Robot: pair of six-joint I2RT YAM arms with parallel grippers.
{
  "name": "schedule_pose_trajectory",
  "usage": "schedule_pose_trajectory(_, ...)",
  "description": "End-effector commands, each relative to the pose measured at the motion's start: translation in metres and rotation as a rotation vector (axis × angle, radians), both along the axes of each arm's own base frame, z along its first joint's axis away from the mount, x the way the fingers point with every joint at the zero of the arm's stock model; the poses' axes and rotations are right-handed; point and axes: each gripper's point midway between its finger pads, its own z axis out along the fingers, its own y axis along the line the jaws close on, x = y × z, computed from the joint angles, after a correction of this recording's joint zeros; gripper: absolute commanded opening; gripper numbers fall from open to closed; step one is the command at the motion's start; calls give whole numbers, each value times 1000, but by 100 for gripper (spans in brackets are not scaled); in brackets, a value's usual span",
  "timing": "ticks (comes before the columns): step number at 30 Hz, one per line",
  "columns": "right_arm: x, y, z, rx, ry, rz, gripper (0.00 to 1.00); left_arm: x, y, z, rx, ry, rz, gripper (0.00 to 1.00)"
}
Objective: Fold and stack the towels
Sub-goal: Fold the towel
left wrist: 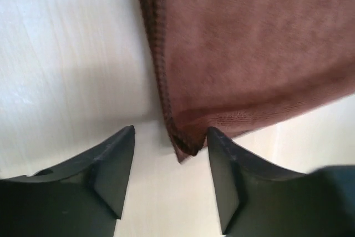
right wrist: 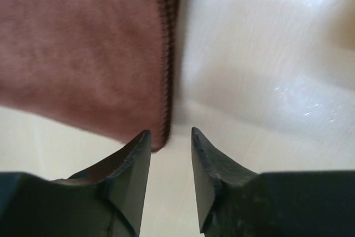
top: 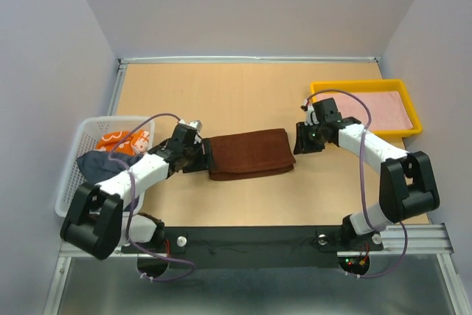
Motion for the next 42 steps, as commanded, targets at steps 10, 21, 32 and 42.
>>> schedule_pose_trajectory(10,-4,48,84,197,-138,62,42,16,-39,122,-159,-271,13,65)
schedule_pose_trajectory(21,-17,53,-5,181,-28,-51,41,10,-59,20,-83,-80,53,42)
schedule_pose_trajectory(32,-40,23,-50,64,36,-153,43,6,-9,-45,71,92,170,35)
schedule_pose_trajectory(42,-32,27,0,146,-87,-187,56,37,54,-14,139,-2,295,38)
